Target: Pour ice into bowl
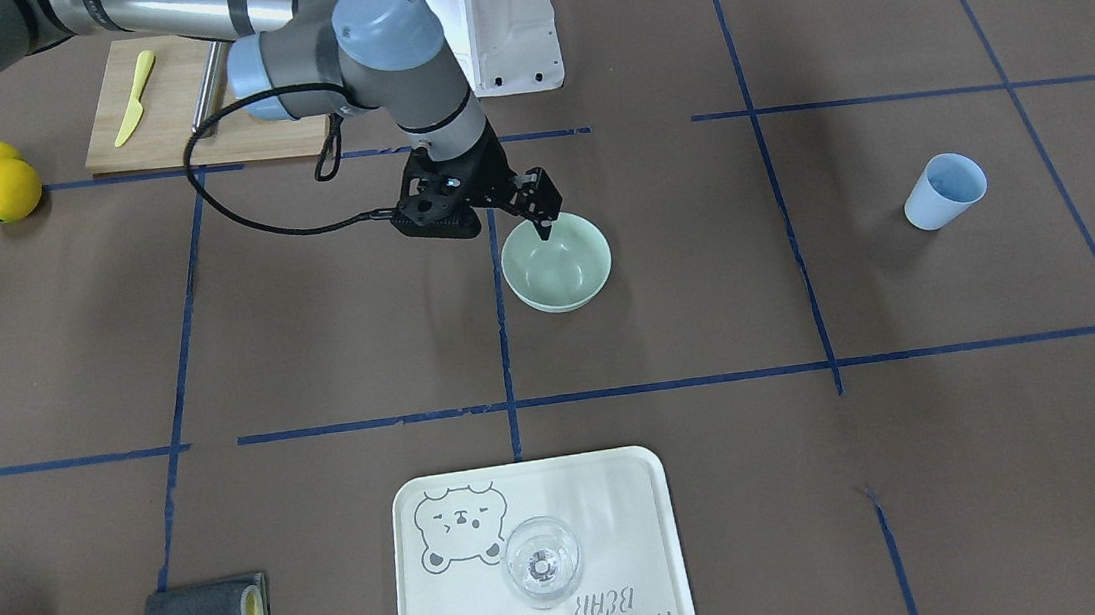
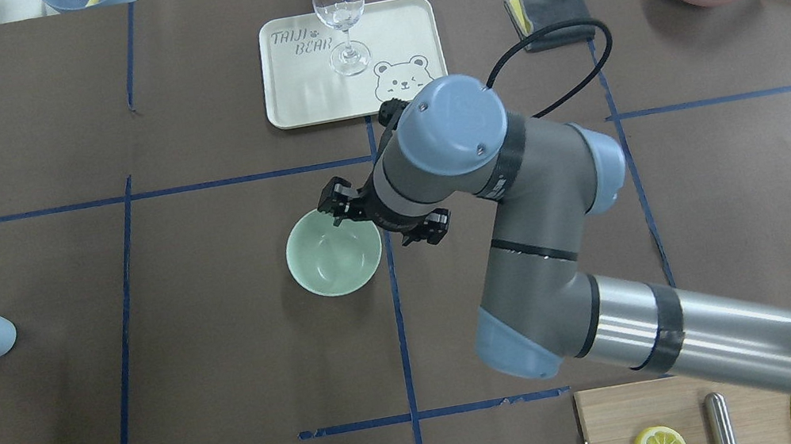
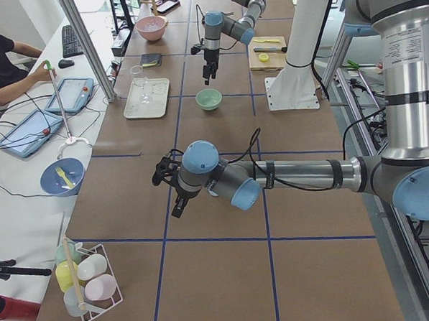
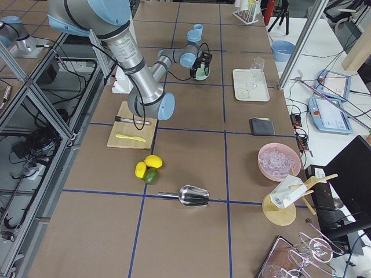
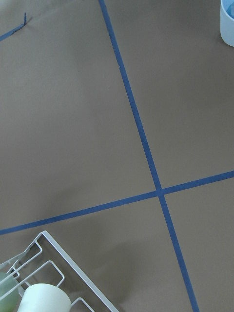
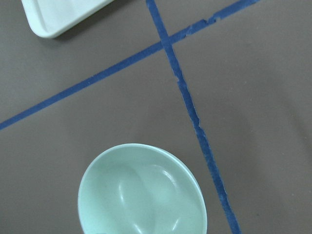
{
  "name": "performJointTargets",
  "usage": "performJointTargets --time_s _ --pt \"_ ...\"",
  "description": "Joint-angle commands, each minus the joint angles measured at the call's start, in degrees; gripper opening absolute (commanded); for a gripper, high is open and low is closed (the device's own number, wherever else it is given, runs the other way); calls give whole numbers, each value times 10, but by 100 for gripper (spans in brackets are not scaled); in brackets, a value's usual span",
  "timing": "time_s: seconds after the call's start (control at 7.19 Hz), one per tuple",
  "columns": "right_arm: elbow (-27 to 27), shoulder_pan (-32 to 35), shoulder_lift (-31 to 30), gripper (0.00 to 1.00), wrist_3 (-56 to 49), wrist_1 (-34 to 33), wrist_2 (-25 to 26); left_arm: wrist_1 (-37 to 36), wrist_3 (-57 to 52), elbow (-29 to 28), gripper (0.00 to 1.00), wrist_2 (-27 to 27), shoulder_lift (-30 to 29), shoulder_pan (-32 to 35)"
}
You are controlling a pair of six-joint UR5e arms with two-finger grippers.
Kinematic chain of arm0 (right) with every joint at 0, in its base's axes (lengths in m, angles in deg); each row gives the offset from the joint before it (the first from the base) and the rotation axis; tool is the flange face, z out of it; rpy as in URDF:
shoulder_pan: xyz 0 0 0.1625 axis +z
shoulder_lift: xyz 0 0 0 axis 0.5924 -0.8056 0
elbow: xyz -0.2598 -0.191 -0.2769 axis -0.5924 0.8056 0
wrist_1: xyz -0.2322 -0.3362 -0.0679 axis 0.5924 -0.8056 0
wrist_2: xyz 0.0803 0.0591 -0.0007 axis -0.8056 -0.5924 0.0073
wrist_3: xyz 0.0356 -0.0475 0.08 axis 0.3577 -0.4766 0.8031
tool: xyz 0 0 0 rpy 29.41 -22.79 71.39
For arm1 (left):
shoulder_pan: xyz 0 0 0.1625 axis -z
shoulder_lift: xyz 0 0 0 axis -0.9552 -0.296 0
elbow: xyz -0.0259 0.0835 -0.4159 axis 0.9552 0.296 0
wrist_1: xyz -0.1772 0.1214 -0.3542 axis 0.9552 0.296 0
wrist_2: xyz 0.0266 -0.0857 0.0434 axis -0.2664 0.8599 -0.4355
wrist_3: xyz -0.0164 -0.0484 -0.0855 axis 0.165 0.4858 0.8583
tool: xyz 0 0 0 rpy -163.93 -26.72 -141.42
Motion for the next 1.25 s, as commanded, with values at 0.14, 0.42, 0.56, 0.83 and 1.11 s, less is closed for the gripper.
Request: performJointTargets --time_s 0.14,0.42,0.56,0.83,1.11 --pt "-106 118 -136 100 -71 7 -76 309 303 3 100 -86 55 -115" --pt "-103 195 -195 100 -203 7 -136 333 357 35 100 -221 100 -214" --pt "-102 216 -210 100 -235 7 -156 334 412 53 100 -289 123 -262" --pt "-102 216 -212 100 -239 7 -158 335 444 87 100 -436 183 -355" --pt "-102 216 -214 100 -239 7 -157 342 528 94 100 -582 200 -471"
